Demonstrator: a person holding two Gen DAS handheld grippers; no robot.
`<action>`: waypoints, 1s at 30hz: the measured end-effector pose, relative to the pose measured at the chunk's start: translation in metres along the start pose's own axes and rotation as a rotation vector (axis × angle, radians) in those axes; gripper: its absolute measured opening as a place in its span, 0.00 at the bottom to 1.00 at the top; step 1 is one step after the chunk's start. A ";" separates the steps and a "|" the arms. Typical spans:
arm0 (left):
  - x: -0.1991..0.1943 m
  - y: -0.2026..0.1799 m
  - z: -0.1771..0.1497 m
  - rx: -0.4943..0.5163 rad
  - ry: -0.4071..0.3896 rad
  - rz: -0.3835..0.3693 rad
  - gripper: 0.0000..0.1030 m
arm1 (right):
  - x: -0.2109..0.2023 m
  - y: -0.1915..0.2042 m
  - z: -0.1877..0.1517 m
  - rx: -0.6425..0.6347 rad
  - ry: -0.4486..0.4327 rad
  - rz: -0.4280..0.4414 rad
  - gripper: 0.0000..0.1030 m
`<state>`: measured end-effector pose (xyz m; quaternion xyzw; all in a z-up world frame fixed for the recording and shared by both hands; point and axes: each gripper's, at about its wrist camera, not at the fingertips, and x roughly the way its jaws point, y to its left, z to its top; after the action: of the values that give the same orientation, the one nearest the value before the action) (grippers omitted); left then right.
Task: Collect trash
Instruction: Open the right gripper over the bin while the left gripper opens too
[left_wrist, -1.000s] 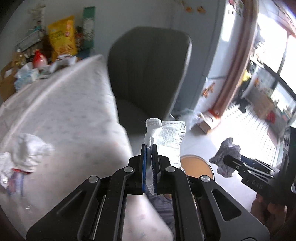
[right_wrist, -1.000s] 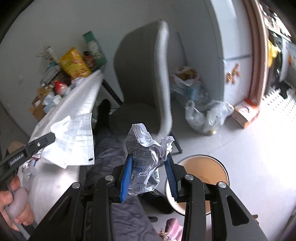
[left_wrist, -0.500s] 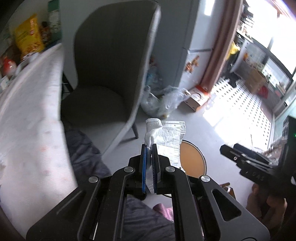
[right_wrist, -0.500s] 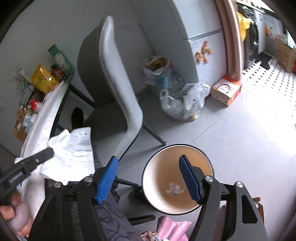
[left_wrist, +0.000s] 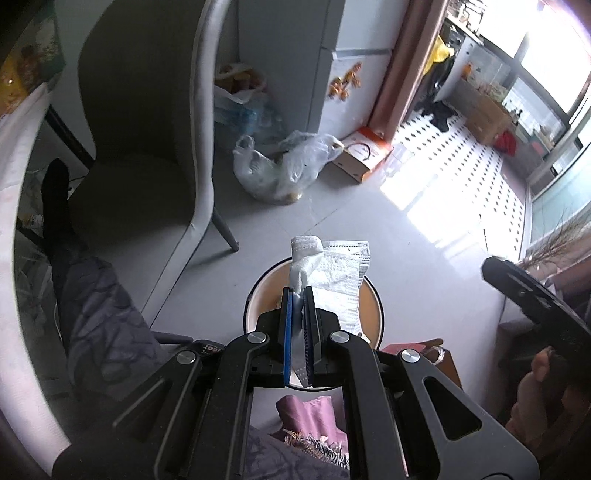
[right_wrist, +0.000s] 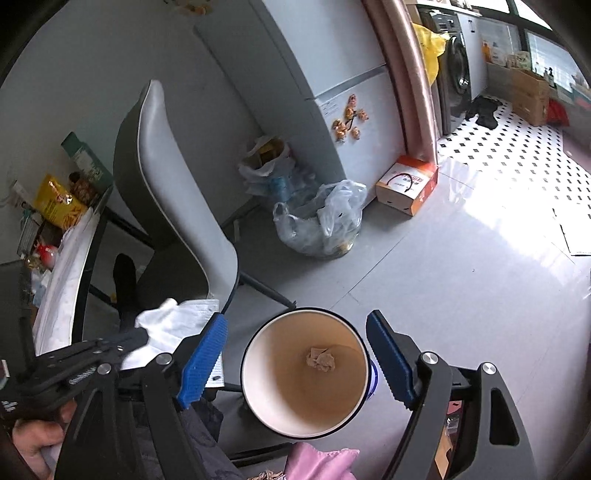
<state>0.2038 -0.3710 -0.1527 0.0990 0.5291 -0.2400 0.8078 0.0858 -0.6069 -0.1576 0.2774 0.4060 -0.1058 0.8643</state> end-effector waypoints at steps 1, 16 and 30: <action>0.004 -0.003 0.000 0.004 0.007 0.000 0.06 | 0.001 0.000 0.000 0.001 0.000 -0.001 0.74; -0.032 0.016 0.004 -0.061 -0.078 -0.012 0.75 | 0.007 0.028 -0.004 -0.064 0.024 -0.005 0.78; -0.146 0.079 -0.030 -0.161 -0.308 0.066 0.91 | -0.036 0.122 -0.006 -0.175 -0.083 0.005 0.93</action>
<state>0.1711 -0.2494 -0.0408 0.0132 0.4133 -0.1826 0.8920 0.1081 -0.5049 -0.0854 0.1970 0.3771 -0.0793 0.9015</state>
